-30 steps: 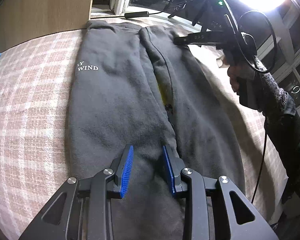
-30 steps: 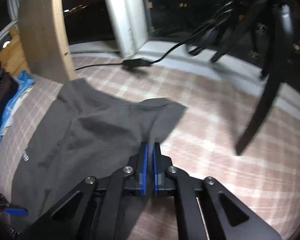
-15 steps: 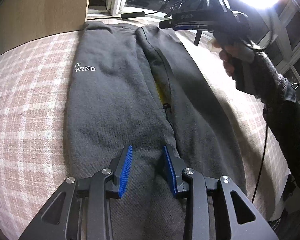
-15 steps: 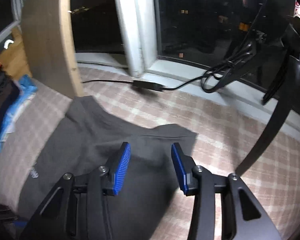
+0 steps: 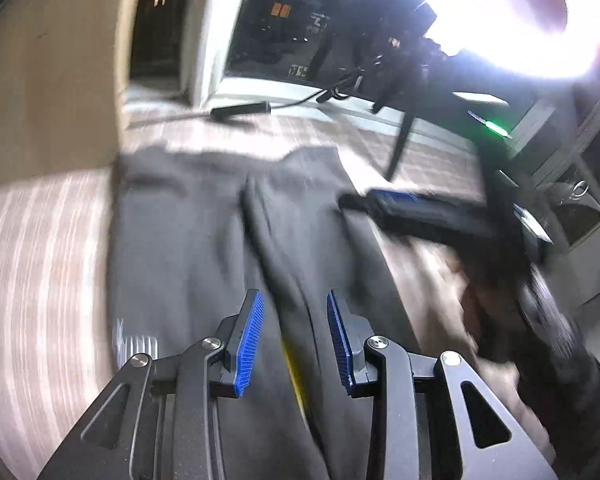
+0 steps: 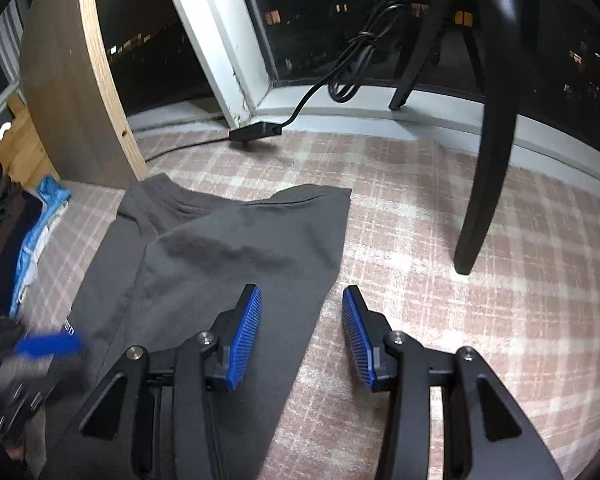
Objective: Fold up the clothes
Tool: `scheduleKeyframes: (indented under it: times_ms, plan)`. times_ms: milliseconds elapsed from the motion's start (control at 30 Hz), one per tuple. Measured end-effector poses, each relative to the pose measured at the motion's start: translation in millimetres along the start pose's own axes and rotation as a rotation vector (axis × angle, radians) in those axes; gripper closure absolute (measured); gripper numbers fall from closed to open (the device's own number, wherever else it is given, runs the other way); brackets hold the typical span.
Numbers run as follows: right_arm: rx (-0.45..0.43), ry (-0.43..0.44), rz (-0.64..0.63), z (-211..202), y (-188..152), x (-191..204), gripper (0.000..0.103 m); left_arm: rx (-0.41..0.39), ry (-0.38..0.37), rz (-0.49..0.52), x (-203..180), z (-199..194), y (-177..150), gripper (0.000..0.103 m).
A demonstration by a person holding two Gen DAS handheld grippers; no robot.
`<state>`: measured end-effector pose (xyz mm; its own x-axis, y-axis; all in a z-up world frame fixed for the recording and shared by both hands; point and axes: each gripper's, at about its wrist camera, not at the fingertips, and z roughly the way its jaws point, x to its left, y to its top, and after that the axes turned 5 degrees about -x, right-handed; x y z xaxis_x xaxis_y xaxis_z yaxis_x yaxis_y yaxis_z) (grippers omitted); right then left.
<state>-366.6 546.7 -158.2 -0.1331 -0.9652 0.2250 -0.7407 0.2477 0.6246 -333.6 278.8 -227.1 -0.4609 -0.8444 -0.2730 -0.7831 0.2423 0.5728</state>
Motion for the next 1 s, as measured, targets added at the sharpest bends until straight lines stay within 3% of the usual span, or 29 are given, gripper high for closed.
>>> scheduleKeyframes:
  times_ms: [233, 300, 333, 400, 433, 500, 533, 600, 667, 767, 867, 1000]
  plan:
    - [-0.042, 0.066, 0.069, 7.8, -2.7, -10.0, 0.061, 0.043, 0.023, 0.004, 7.9, 51.1, 27.7, 0.073]
    - [-0.046, 0.077, 0.074, 9.3, -0.6, -11.5, 0.062, 0.037, -0.012, 0.003, 8.3, 50.3, 28.9, 0.082]
    - [-0.048, 0.083, 0.076, 10.0, 0.5, -12.2, 0.074, 0.043, -0.035, 0.004, 8.6, 51.9, 29.6, 0.094]
    - [-0.041, 0.106, 0.095, 11.5, 2.5, -17.4, 0.098, 0.048, -0.071, 0.014, 3.6, 51.5, 33.4, 0.094]
    - [-0.038, 0.118, 0.105, 12.3, 3.4, -20.1, 0.098, 0.041, -0.080, 0.023, 0.1, 48.3, 35.1, 0.095]
    - [-0.085, 0.090, 0.100, 0.7, 6.1, -24.6, 0.099, -0.019, -0.195, 0.020, -6.5, 33.1, 41.9, 0.095]
    - [-0.110, 0.075, 0.098, -5.2, 7.5, -26.8, 0.099, -0.033, -0.207, 0.027, -7.5, 32.2, 44.5, 0.095]
    - [-0.126, 0.045, 0.094, -10.9, 10.4, -31.0, 0.099, -0.016, -0.183, 0.030, -3.9, 42.6, 46.8, 0.094]
    - [-0.040, 0.018, 0.121, 0.6, 12.8, -37.2, 0.096, 0.070, -0.125, -0.023, 12.3, 67.2, 40.3, 0.094]
    - [-0.049, 0.005, 0.114, -3.3, 9.5, -37.0, 0.091, 0.066, -0.139, -0.078, 26.4, 70.0, 33.3, 0.091]
    - [-0.091, 0.063, 0.068, -13.8, 8.1, -21.3, 0.086, 0.066, -0.082, -0.019, 16.9, 66.3, 35.8, 0.085]
    - [-0.042, 0.116, -0.026, -4.0, 6.7, 9.5, 0.073, 0.070, -0.035, -0.009, 16.3, 71.5, 39.5, 0.079]
